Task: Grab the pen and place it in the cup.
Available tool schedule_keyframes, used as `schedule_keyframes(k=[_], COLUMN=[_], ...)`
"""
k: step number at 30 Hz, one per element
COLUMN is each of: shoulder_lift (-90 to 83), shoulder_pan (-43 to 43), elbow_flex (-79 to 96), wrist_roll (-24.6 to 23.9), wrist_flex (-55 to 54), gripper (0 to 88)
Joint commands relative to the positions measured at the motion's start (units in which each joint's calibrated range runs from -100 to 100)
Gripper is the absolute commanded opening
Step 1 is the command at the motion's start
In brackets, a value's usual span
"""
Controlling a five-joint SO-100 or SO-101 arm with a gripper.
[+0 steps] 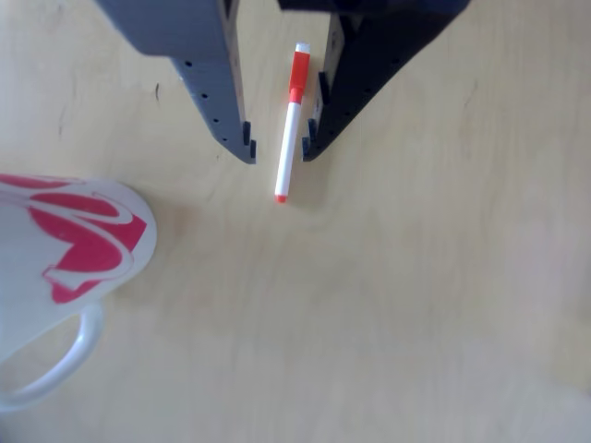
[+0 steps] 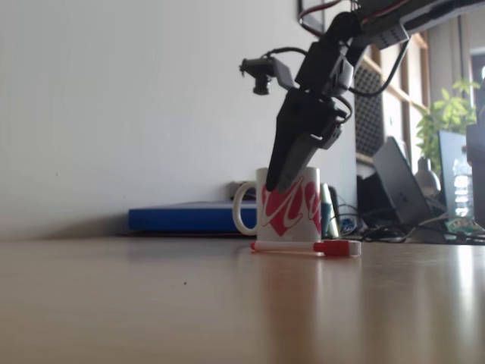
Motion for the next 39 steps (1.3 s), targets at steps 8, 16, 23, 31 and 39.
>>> schedule_keyframes(k=[8,16,23,31,39], shoulder_lift=[5.80,10.45,12.61,12.94,18.83], shoulder_pan=[-0.28,-2.20,-6.79,-6.21,-4.71], elbow_flex=[-1.13,-5.38,-7.56,-7.47,-9.00], wrist_roll=[0.42,0.16,-0.05,-0.10,-0.10], wrist_flex=[3.39,6.40,6.06,5.03,5.28], gripper=[24.0,24.0,24.1,24.1,24.1])
